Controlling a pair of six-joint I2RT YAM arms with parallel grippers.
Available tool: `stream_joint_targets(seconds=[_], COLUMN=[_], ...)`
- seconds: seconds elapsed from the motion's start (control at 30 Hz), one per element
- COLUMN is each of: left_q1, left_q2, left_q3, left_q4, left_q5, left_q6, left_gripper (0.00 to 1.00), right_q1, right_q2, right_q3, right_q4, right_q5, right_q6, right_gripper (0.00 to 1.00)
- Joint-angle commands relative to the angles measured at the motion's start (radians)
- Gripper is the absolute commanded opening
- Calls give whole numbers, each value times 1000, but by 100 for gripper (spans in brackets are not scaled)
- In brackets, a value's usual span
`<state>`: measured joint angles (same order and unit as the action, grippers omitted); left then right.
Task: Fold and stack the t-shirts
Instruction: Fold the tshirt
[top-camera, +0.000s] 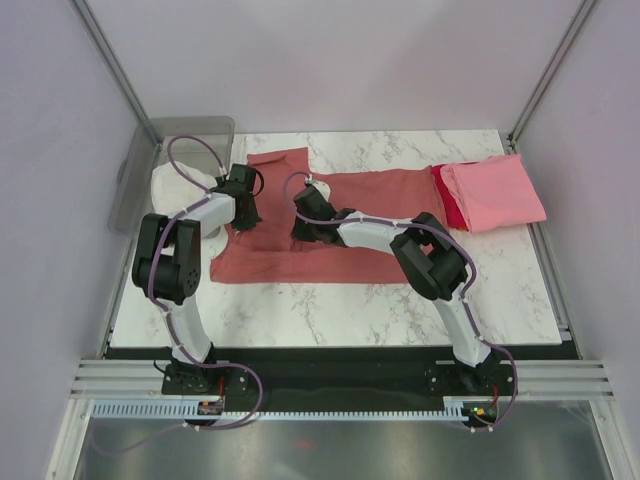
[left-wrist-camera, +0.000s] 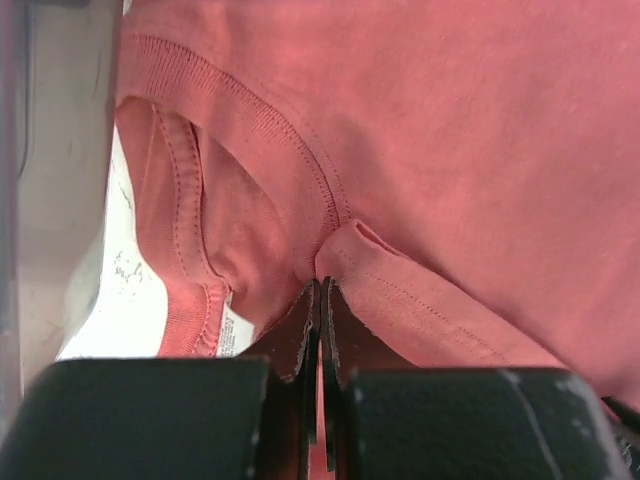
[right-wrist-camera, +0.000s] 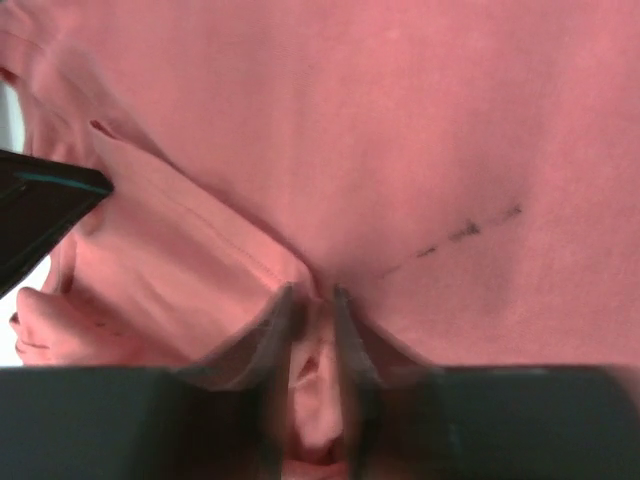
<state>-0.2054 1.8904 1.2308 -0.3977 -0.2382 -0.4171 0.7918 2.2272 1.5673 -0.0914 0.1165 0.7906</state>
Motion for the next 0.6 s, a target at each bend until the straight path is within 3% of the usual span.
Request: stream_joint_targets(seconds=[0.0,0.1,0.3,0.43,0.57], left_q1=[-3,-3,-3,-3,-3], left_q2=[-13,-50,-103,-137,-155], left_q3=[7,1,-17,-28,-31], left_q4=[-12,-12,-10,-9,-7], left_q5=[-47,-62,-75,-82,-79], left_q6=[14,17,15,17,20], left_gripper=[2,9,15,27,33], right_q1=[7,7,12,24,29], right_q2=[-11,-40,-73,-103,-104], right_q3=[-1,-16,-41,-56,-50], right_q4=[12,15,15,15,15], right_q5=[-9,15,35,67,64], right_q6=[-4,-16,-17,-25,-31], right_gripper=[35,43,32,38,33])
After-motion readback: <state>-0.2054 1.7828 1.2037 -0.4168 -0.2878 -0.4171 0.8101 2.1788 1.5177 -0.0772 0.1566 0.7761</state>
